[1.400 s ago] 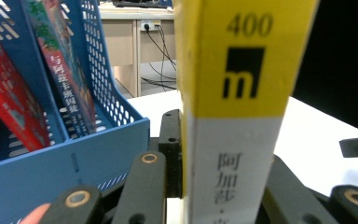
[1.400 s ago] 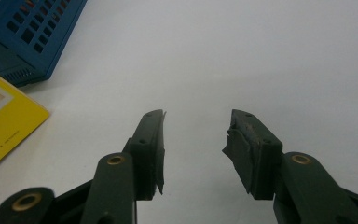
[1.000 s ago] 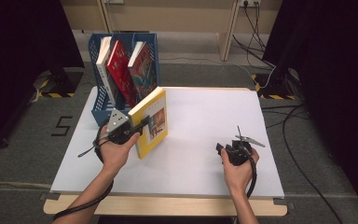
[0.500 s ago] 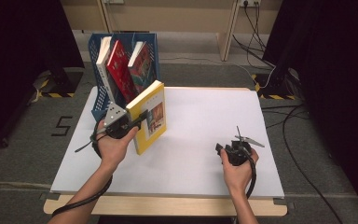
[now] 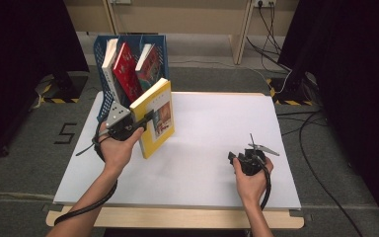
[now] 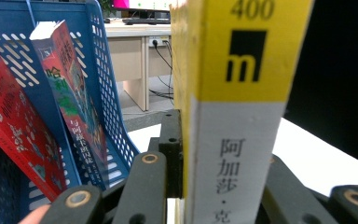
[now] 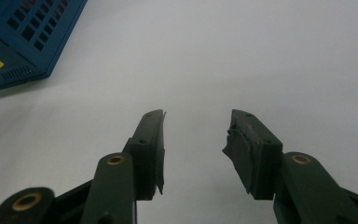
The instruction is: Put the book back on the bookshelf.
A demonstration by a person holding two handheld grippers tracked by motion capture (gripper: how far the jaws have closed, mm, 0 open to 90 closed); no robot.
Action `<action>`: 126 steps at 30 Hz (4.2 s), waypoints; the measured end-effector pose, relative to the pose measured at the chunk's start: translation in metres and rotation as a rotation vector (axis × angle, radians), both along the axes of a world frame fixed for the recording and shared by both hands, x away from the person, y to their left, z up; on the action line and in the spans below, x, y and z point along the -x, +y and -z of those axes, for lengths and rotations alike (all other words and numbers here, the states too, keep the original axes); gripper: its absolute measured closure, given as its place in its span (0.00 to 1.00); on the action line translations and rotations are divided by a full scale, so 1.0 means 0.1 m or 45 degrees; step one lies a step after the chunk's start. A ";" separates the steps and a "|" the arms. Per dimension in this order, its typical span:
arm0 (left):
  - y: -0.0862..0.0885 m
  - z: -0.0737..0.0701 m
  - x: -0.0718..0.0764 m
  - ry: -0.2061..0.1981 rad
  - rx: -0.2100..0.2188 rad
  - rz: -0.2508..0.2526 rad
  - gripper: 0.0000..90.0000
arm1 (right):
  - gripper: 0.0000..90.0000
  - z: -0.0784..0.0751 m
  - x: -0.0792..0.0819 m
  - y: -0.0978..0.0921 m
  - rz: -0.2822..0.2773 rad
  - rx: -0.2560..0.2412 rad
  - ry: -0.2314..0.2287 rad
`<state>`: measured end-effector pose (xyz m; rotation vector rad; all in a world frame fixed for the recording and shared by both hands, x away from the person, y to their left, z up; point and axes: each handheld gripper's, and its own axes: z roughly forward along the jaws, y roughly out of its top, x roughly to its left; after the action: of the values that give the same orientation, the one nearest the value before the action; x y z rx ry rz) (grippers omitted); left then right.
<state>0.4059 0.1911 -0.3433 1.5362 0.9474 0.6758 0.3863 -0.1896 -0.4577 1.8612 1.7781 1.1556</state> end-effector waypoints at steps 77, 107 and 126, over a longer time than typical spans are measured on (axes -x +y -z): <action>0.09 -0.48 -0.53 -0.051 0.030 -0.153 0.83 | 0.62 0.02 0.01 0.05 -0.010 0.010 -0.004; 0.03 -0.49 -0.87 -0.066 0.011 -0.271 0.83 | 0.62 0.02 0.01 0.05 -0.016 0.011 -0.007; -0.02 -0.48 -1.05 -0.064 -0.008 -0.323 0.83 | 0.62 0.02 0.02 0.05 -0.022 0.016 0.001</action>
<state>0.5112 0.1894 -0.2957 1.4104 1.1138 0.8936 0.3847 -0.1846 -0.4597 1.8431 1.8015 1.1474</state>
